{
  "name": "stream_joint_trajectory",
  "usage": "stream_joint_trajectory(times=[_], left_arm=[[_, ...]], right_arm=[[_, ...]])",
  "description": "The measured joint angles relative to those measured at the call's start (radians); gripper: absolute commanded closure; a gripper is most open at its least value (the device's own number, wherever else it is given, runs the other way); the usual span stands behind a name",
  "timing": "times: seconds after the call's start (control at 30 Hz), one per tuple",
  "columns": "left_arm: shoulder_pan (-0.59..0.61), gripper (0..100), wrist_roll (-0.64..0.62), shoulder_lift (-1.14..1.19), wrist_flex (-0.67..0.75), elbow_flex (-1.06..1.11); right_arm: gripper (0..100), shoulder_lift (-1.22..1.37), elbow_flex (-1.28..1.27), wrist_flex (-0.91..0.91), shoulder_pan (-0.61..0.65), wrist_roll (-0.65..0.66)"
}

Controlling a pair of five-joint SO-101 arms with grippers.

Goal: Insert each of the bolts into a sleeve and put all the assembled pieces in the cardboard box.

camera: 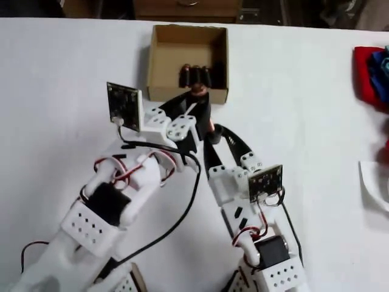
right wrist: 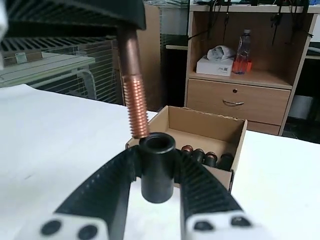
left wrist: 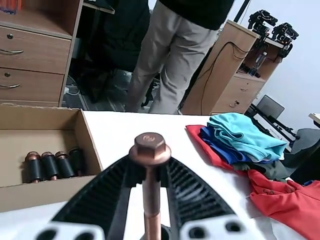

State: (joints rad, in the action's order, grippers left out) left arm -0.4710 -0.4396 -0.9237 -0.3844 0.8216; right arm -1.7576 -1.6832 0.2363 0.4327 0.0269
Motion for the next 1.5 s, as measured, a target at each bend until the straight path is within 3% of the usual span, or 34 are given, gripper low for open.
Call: stream_joint_trajectory(times=[0.63,1.03,1.5], left_arm=[[0.000,97,0.003,0.005,0.003,0.002],[0.000,97,0.003,0.155,0.003,-0.094],[-0.063,97,0.140,0.163,-0.100,-0.115]], right_arm=[[97.8,-0.002,0.000,0.048,0.002,0.000],[97.8,-0.002,-0.002,0.049,0.002,0.000],[97.8,0.000,-0.002,0.049,0.003,0.000]])
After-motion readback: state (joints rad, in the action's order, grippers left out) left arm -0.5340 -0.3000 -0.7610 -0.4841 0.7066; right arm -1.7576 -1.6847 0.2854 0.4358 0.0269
